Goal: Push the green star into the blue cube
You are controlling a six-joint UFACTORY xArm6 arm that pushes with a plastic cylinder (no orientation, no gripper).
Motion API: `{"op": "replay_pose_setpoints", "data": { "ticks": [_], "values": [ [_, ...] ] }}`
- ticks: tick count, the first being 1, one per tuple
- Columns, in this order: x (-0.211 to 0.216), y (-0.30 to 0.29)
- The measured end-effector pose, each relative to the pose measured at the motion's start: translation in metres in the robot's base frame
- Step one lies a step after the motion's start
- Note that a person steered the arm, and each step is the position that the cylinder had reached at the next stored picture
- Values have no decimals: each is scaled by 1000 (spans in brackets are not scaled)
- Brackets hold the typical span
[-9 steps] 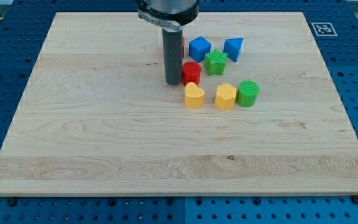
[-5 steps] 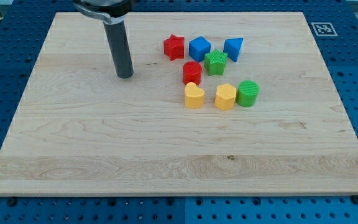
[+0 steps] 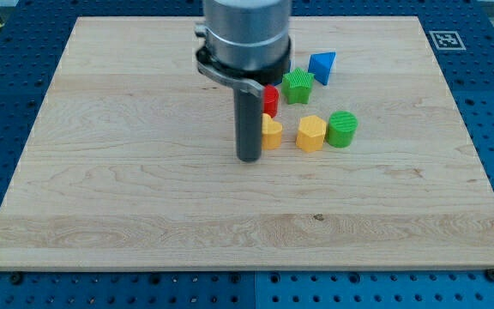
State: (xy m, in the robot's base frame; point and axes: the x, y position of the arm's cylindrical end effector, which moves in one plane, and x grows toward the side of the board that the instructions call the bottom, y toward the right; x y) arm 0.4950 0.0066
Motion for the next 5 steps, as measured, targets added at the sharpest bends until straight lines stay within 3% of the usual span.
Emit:
{"op": "replay_pose_setpoints", "data": {
  "ticks": [2, 5],
  "values": [
    [8, 85],
    [3, 90]
  ]
}}
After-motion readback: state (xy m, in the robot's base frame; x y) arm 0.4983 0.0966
